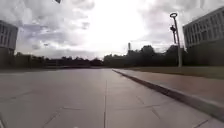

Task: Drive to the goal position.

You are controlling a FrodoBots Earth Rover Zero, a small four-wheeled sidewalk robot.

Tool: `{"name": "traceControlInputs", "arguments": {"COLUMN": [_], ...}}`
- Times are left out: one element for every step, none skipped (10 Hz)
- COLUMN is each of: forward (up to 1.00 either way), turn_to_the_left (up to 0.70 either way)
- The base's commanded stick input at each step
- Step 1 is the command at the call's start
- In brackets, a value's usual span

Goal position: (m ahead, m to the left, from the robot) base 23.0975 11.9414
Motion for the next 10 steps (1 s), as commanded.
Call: {"name": "traceControlInputs", "arguments": {"forward": [1.00,1.00,1.00,1.00,1.00,1.00,1.00,1.00,1.00,1.00], "turn_to_the_left": [-0.23,-0.18,-0.14,-0.10,-0.05,-0.01,0.00,0.00,0.00,0.00]}}
